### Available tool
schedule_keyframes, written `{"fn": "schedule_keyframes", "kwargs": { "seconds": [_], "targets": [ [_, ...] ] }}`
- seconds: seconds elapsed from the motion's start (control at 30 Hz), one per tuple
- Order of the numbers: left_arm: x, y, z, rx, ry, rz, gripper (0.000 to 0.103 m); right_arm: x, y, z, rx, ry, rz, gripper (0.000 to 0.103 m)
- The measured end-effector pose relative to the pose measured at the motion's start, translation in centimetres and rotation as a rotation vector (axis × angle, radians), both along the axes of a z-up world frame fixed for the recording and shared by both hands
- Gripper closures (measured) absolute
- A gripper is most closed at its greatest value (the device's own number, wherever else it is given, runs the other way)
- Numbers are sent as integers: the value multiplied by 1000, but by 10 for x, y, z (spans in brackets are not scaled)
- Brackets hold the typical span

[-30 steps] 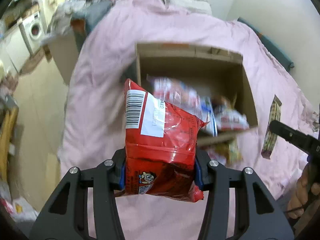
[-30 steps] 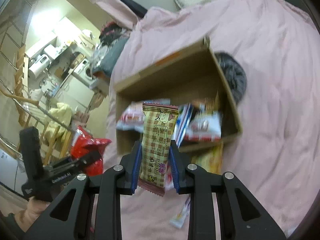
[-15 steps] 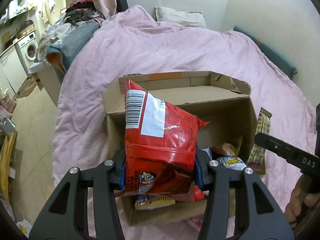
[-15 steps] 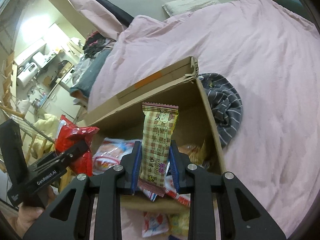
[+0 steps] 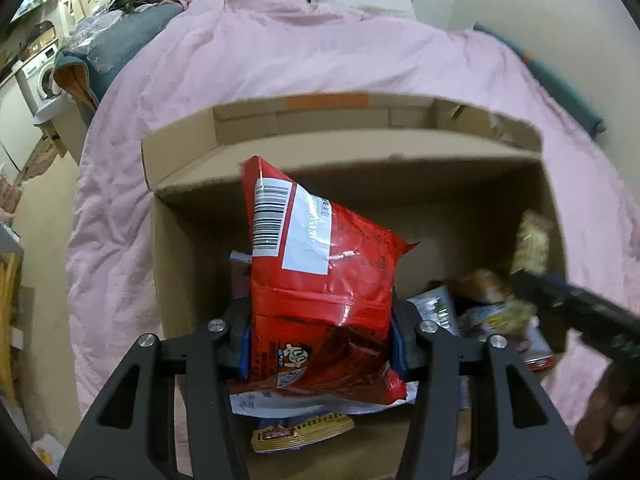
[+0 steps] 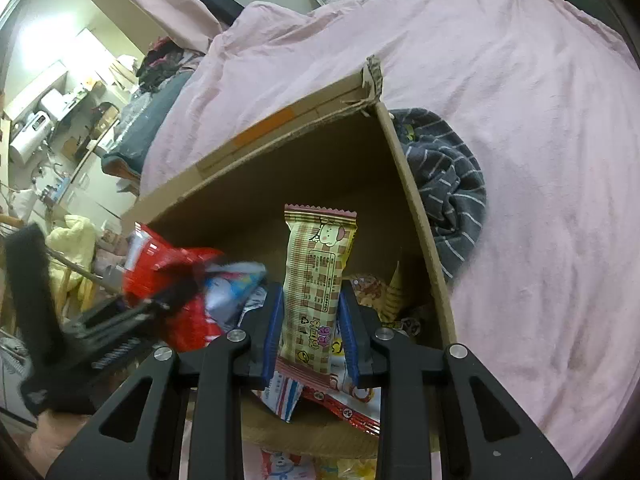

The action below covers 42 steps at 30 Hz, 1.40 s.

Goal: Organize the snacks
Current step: 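Carry both snacks into the box and open both tools to release them, then withdraw both tools from the box back over the remaining snacks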

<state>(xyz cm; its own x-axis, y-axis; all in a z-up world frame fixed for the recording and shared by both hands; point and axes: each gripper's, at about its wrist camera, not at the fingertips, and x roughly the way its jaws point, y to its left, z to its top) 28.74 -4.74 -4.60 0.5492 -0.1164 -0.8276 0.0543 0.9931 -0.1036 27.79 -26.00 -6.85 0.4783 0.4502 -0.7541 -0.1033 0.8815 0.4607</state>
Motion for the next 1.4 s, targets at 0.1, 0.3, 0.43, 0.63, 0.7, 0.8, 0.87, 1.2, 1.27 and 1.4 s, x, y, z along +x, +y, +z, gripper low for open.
{"fn": "schedule_keyframes", "kwargs": {
  "seconds": [0.1,0.3,0.43,0.63,0.7,0.8,0.87,1.2,1.27,1.4],
  "targets": [
    [-4,1,12,-18,-33,6,55,0,0,0,14,2,-1,75],
    [-7,1,29,-31,-95,11,54,0,1,-2,29,8,6,75],
    [-6,3,29,-42,-90,13,39,2,1,-4,52,13,8,75],
    [-9,2,29,-47,-78,-1,31,2,0,-2,85,1,12,72],
    [-11,3,30,-58,-83,3,22,1,-2,1,100,-10,8,72],
    [-16,2,33,-56,-108,3,16,-1,-6,4,127,-25,-2,71],
    [-18,1,35,-52,-120,3,15,-1,-9,6,129,-30,-17,38],
    [-21,-2,35,-30,-125,-3,15,-2,-15,13,120,-51,-41,16],
    [-23,-2,35,-22,-130,-5,15,-3,-14,16,107,-65,-39,16],
    [-27,-1,36,-21,-133,0,15,-4,-17,21,119,-75,-48,16]
  ]
}}
